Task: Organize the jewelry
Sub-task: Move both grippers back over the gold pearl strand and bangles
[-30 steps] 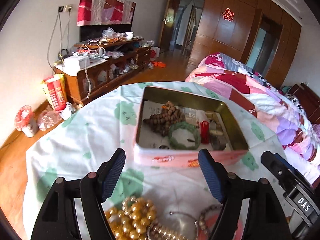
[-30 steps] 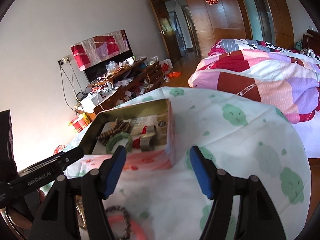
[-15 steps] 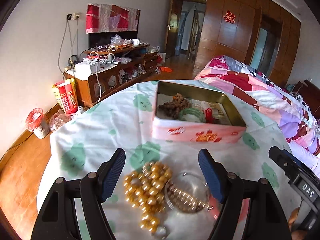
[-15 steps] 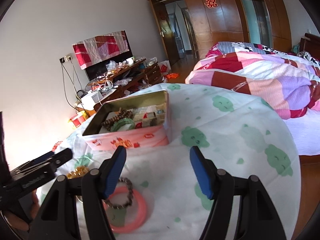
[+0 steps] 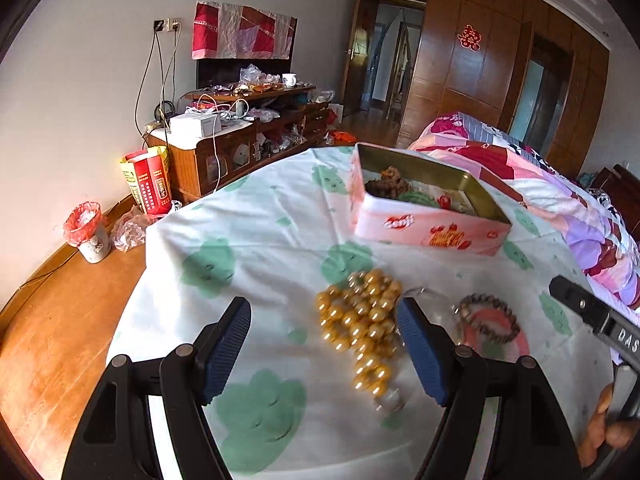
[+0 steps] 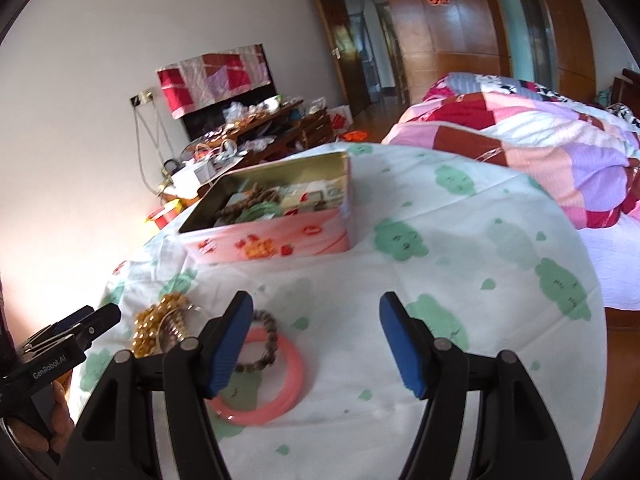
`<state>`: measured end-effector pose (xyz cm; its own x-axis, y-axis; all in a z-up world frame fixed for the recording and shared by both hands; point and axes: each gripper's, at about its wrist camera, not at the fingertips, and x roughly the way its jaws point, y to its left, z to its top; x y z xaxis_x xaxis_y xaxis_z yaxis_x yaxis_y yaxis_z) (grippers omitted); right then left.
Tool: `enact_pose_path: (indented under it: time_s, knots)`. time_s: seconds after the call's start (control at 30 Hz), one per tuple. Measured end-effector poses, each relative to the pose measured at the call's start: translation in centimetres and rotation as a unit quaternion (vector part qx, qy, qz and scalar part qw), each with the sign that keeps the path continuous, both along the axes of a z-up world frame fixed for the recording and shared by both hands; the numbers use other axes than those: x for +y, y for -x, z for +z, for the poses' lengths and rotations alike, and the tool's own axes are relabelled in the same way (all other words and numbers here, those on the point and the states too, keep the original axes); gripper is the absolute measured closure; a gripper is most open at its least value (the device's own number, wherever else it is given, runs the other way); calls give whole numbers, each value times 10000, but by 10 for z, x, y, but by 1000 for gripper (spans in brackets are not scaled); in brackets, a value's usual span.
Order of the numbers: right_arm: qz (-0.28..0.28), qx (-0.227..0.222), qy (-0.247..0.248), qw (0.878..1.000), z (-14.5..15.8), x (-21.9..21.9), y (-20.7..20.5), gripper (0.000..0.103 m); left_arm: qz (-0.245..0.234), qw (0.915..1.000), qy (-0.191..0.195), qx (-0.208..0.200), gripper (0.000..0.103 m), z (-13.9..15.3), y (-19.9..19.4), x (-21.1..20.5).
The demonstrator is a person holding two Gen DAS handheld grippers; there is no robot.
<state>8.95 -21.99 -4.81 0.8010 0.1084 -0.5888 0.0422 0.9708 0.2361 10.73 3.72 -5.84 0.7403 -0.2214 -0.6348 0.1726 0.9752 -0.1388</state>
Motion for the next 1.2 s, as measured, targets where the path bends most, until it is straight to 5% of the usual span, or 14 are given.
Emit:
enact_pose_path:
  time_s: [0.37, 0.57, 0.7, 1.03, 1.1, 1.2]
  knots:
    - [341, 170, 24, 9993, -6, 17, -1, 34, -923, 9952, -140, 304, 27, -16, 22, -8]
    - [332, 206, -16, 9992, -7, 17, -2, 34, -1038, 9935, -98, 460, 28, -23, 22, -17]
    - [324, 214, -63, 9992, -8, 15, -3, 34, -1086, 9927, -106, 505, 50, -24, 25, -22]
    - [309, 263, -189, 9990, -9, 12, -5, 34, -1115, 9917, -273, 585, 54, -31, 21, -34]
    - [300, 269, -221, 9989, -10, 12, -5, 34, -1069, 9921, -429, 491, 74, -33, 22, -36]
    - [290, 260, -255, 9989, -10, 10, -4, 34, -1059, 9929, -187, 518, 81, -30, 18, -25]
